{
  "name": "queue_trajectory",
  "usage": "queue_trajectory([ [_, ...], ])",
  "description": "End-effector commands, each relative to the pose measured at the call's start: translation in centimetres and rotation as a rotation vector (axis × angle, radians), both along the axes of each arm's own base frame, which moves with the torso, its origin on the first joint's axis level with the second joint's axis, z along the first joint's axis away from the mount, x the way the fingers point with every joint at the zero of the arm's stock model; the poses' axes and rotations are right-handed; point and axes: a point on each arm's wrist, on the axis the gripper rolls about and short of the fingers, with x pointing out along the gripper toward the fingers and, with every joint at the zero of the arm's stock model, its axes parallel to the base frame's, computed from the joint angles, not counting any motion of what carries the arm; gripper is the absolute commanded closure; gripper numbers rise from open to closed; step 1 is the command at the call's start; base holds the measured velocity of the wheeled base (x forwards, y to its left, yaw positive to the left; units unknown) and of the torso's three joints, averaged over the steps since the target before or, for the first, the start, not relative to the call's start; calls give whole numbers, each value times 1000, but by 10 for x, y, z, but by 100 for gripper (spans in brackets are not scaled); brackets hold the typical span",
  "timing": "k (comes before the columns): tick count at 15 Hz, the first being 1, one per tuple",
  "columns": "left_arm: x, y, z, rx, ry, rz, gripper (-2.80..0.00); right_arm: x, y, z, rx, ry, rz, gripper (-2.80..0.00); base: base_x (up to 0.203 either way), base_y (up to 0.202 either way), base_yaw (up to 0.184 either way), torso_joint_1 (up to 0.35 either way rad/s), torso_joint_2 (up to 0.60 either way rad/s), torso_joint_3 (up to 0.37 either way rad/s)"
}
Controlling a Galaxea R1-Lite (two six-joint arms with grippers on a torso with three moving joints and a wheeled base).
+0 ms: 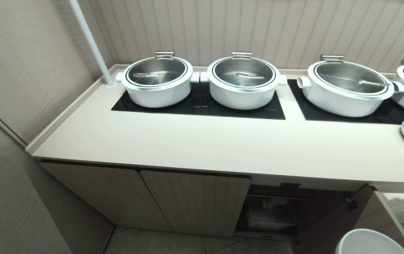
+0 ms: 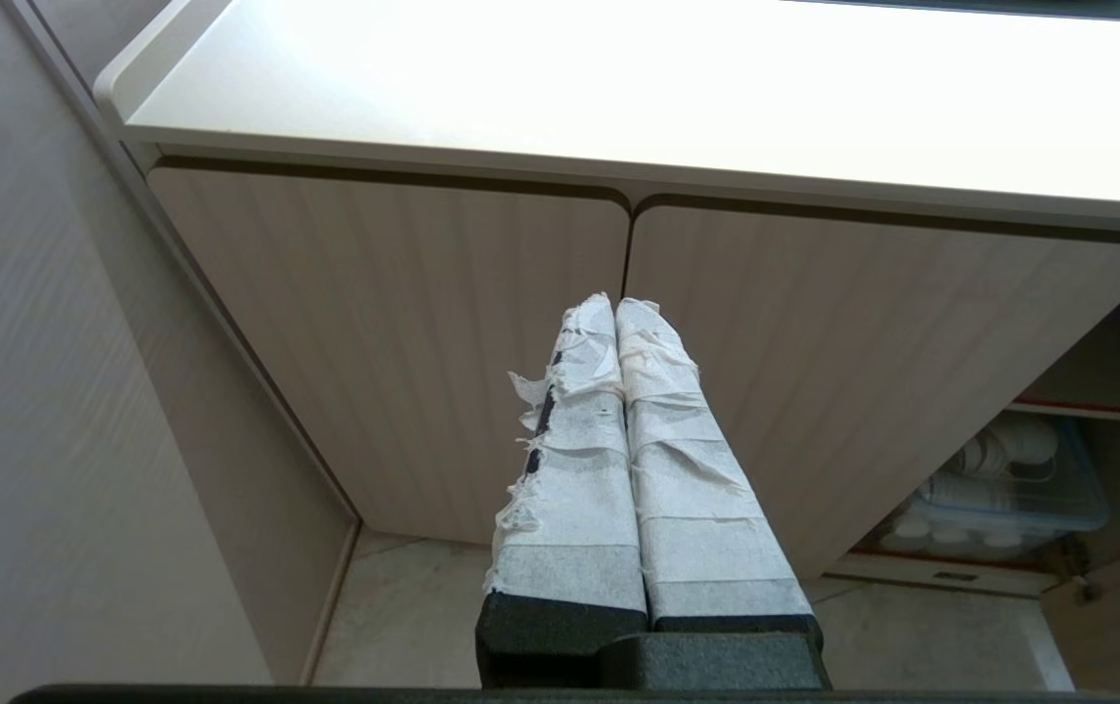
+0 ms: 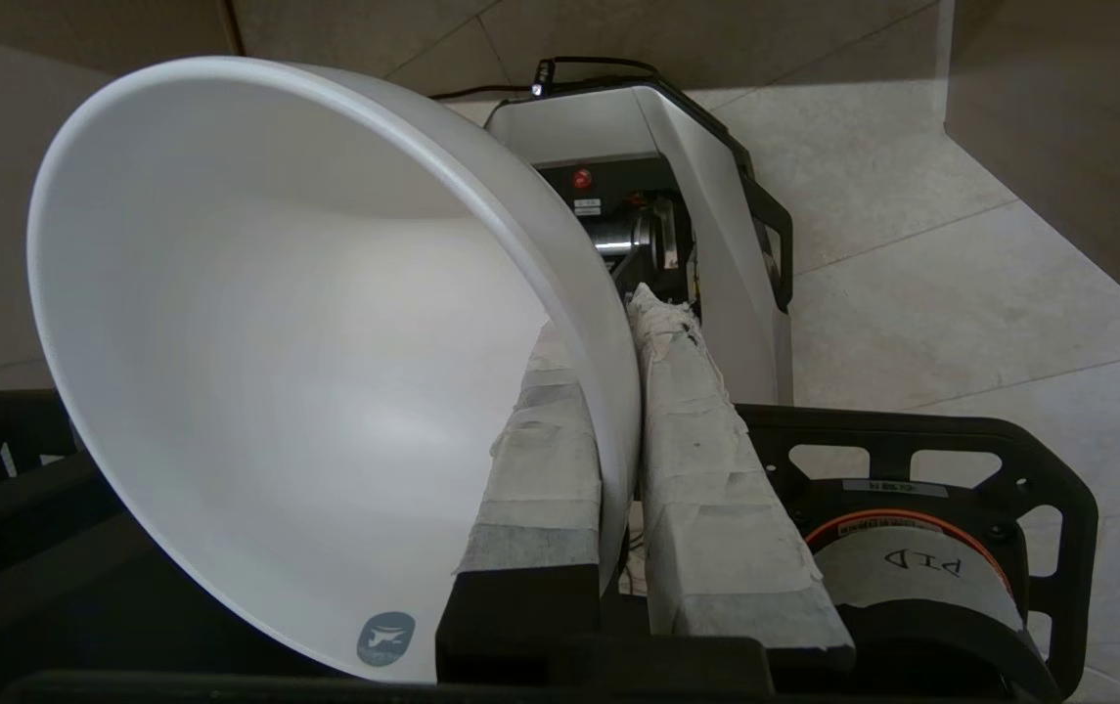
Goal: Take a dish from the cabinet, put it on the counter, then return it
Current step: Put it back into the cabinet
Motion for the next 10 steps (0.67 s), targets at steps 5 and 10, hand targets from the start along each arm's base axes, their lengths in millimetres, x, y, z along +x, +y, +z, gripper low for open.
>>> queue_trajectory([
  [5,0,0,0,-1,-2,0,0,0,0,-1,-1,11,-5,0,0,0,0,0,0,0],
  [10,0,0,0,-1,-2,0,0,0,0,0,7,13,-17,0,0,0,0,0,0,0],
])
